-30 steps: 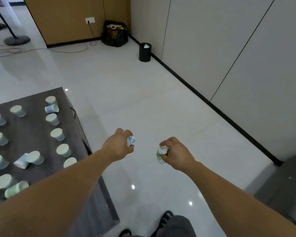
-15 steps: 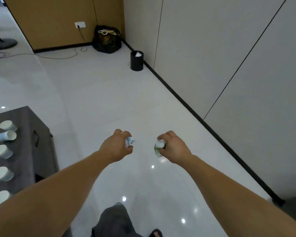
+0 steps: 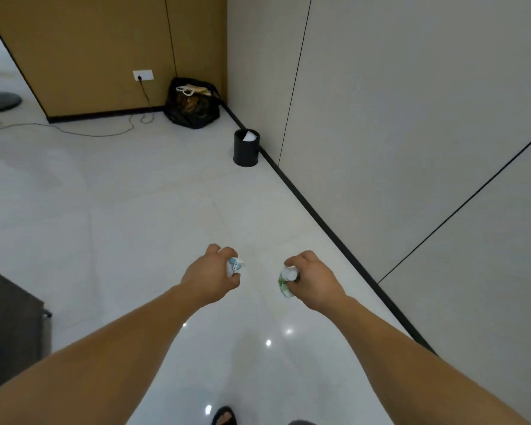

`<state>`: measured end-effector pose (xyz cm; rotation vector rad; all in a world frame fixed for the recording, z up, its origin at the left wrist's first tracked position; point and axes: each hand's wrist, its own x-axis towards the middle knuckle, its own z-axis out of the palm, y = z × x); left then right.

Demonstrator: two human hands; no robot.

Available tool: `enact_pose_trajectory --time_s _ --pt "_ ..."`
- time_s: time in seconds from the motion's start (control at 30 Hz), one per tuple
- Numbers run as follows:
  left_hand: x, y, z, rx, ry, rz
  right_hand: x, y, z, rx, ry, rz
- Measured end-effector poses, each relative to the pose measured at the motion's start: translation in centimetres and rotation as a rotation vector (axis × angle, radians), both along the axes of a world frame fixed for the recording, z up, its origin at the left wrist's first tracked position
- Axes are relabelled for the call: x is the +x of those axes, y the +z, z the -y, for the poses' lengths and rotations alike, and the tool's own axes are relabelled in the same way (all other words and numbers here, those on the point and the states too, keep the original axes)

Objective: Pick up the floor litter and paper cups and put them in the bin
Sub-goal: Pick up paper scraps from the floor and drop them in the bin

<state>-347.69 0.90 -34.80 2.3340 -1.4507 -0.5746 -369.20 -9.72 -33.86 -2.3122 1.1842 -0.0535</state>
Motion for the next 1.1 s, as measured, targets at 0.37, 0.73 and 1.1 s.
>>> enact_pose_trajectory --time_s 0.37,0.73,1.1 --pt "10.0 -0.1 25.2 0.002 0.054 -0.016 10.8 -0.6 25.7 -0.028 0.038 0.016" --pt "21.7 1.1 45.7 0.029 0.181 -0.029 24.4 0.5 49.4 -0.036 0.166 -0.01" --pt "39.4 0.6 71.1 -0.024 0.113 -0.048 41.5 -0.1 72.0 -0.033 0.119 -0.052"
